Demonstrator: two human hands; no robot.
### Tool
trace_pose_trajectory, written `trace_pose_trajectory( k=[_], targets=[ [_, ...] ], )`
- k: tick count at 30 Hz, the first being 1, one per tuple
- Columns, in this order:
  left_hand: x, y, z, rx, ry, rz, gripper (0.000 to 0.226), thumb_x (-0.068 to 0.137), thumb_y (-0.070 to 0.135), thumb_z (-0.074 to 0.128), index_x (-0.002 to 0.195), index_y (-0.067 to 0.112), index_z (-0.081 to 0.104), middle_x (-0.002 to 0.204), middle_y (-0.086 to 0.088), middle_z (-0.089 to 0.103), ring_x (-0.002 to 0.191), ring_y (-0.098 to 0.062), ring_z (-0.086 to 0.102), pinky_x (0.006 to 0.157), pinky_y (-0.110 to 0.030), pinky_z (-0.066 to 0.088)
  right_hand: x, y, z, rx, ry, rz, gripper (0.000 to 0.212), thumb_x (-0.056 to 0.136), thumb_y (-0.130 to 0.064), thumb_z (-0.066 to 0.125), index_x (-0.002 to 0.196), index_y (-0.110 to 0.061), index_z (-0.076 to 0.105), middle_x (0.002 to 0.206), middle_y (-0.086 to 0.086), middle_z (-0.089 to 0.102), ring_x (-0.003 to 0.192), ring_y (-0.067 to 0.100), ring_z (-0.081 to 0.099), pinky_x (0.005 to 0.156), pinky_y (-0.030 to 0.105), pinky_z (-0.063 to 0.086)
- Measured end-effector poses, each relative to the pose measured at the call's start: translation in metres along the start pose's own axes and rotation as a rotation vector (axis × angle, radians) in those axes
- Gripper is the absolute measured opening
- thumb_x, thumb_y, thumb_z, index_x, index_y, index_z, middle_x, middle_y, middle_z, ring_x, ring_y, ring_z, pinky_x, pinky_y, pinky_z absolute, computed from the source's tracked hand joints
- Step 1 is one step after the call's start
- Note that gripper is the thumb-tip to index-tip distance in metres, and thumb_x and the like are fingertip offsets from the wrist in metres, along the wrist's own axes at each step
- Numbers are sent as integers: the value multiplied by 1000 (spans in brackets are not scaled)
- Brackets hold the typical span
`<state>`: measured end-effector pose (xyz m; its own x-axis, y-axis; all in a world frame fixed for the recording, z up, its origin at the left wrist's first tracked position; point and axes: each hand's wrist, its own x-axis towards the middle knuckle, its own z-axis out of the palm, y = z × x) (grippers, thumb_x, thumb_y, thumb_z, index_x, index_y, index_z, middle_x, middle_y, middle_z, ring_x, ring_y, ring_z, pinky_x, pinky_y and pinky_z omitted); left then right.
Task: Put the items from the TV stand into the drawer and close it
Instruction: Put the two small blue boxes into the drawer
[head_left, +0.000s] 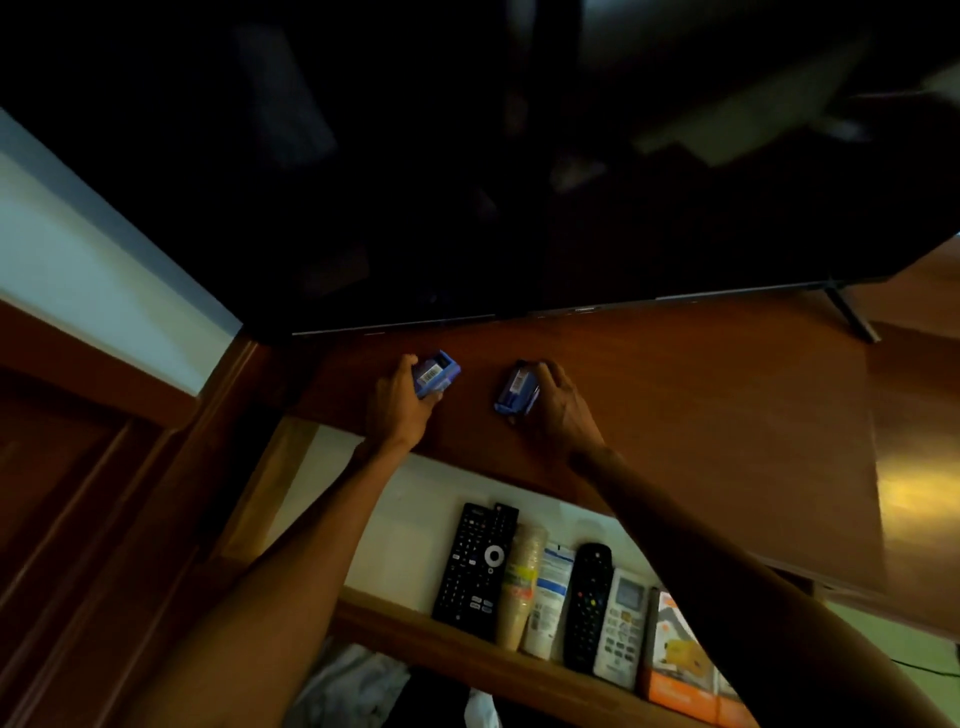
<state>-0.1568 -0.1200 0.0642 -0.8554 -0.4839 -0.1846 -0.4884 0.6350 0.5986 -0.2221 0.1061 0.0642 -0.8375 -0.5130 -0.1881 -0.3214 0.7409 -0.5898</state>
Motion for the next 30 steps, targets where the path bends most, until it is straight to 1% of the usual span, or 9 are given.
trace_pose_trajectory(
  k=[2, 4, 8, 11, 15, 18, 22, 26, 30],
  targets=[
    [-6, -13, -5, -32, -44, -32, 75, 82, 37, 74, 143, 10, 41, 127, -16, 62, 113, -33, 61, 85, -41, 54, -6, -13, 4, 45, 6, -39, 76, 77, -35, 77, 137, -14, 37, 134, 11, 44, 118, 29, 49, 95, 46, 50],
    [-18, -27, -14, -49, -40, -39, 76, 83, 39, 73, 143, 5, 42, 131, -17, 57, 118, -33, 57, 93, -43, 50, -14, -28, 10, 71, 3, -83, 75, 75, -38, 78, 134, -14, 39, 130, 8, 47, 115, 25, 51, 93, 41, 50],
    [-58, -62, -39, -133, 36, 19, 59, 83, 32, 74, 133, 8, 54, 124, -11, 56, 108, -25, 60, 86, -34, 53, -30, -61, 38, 18, -42, -207, 76, 76, -45, 74, 136, -13, 40, 133, 7, 47, 116, 24, 52, 94, 40, 52],
    [-84, -106, -54, -182, 71, 31, 53, 82, 25, 76, 130, 11, 57, 122, -6, 60, 104, -16, 61, 81, -24, 51, -42, -81, 71, -54, -94, -293, 71, 79, -52, 67, 136, -15, 45, 136, 7, 46, 116, 24, 54, 89, 42, 54],
    [-105, -156, -59, -127, 117, -13, 51, 78, 25, 80, 122, 10, 61, 118, -9, 58, 102, -24, 61, 80, -38, 56, -63, -100, 118, -61, -133, -309, 68, 82, -51, 69, 135, -14, 50, 143, 10, 46, 126, 29, 50, 99, 44, 49],
    [-110, -179, -46, -73, 50, -53, 47, 77, 27, 80, 118, 12, 62, 113, -8, 58, 99, -26, 60, 81, -39, 54, -72, -103, 148, -53, -178, -235, 70, 81, -47, 71, 136, -11, 49, 151, 11, 41, 134, 29, 46, 106, 41, 45],
    [-106, -189, -20, 54, -106, -122, 39, 78, 30, 76, 110, 14, 63, 108, -8, 58, 97, -28, 60, 77, -37, 52, -77, -103, 178, -45, -217, -147, 76, 79, -36, 77, 140, -5, 42, 146, 15, 44, 128, 34, 50, 99, 41, 48],
    [-103, -184, 3, 133, -178, -229, 46, 80, 34, 72, 117, 11, 60, 116, -11, 57, 105, -30, 58, 84, -42, 52, -80, -99, 198, -63, -249, -116, 80, 79, -30, 78, 143, -3, 37, 142, 17, 46, 123, 35, 52, 93, 41, 48],
    [-106, -181, 18, 142, -205, -286, 47, 81, 31, 71, 120, 10, 54, 120, -12, 55, 108, -31, 57, 85, -42, 50, -79, -93, 212, -76, -315, -87, 84, 78, -25, 78, 146, -4, 33, 148, 16, 37, 131, 34, 44, 102, 39, 44]
  ],
)
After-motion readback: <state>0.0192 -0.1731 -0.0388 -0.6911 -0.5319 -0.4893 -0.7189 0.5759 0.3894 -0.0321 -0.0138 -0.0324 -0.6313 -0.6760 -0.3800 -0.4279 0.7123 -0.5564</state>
